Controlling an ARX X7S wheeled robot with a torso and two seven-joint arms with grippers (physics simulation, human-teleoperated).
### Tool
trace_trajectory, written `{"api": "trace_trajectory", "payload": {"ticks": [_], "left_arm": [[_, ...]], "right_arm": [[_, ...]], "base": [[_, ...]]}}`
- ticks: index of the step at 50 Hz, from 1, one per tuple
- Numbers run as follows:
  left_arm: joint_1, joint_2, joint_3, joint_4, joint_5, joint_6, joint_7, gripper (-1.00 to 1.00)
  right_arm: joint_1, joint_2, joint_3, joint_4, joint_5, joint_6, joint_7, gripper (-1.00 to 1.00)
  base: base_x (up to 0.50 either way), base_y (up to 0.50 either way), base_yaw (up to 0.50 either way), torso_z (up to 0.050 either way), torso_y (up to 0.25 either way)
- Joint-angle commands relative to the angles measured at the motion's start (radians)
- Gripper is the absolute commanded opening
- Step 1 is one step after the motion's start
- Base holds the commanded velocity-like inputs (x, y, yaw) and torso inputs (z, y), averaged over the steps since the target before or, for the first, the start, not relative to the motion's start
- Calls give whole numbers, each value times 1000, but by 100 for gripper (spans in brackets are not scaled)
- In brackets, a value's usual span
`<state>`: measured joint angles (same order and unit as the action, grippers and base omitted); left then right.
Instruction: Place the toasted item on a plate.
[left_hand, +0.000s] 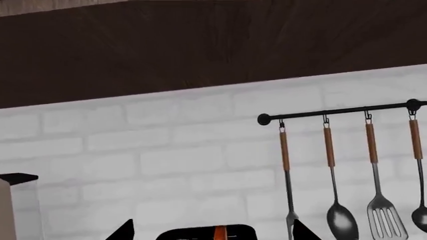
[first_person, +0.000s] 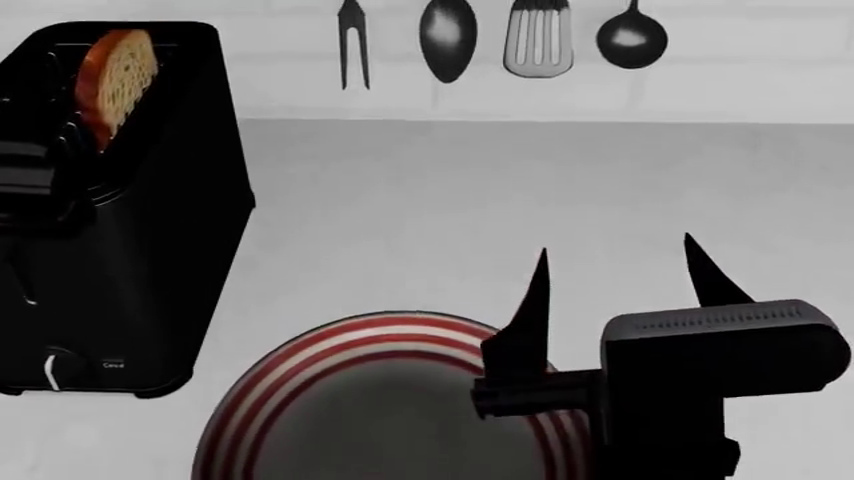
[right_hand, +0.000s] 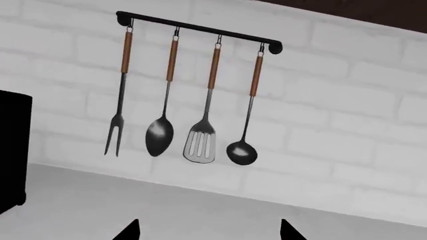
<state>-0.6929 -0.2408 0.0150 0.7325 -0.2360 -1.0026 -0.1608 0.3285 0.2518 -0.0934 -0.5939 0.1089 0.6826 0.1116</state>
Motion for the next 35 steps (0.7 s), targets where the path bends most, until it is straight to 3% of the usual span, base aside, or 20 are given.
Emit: {"api": "trace_trajectory", "payload": {"ticks": [1, 27, 35], "left_arm": [[6, -9, 7, 0, 0, 8, -4, 100], [-9, -25, 11, 10, -12, -5, -11, 100], [-28, -23, -1, 19, -26, -30, -13, 100]], "right_arm": [[12, 5, -6, 3, 4, 6, 3, 100], [2, 9, -11, 6, 14, -10, 16, 100], [-9, 8, -8, 12, 15, -34, 24, 100]], "base": [[242, 0, 0, 0, 0], [241, 0, 0, 0, 0], [16, 0, 0, 0, 1]]}}
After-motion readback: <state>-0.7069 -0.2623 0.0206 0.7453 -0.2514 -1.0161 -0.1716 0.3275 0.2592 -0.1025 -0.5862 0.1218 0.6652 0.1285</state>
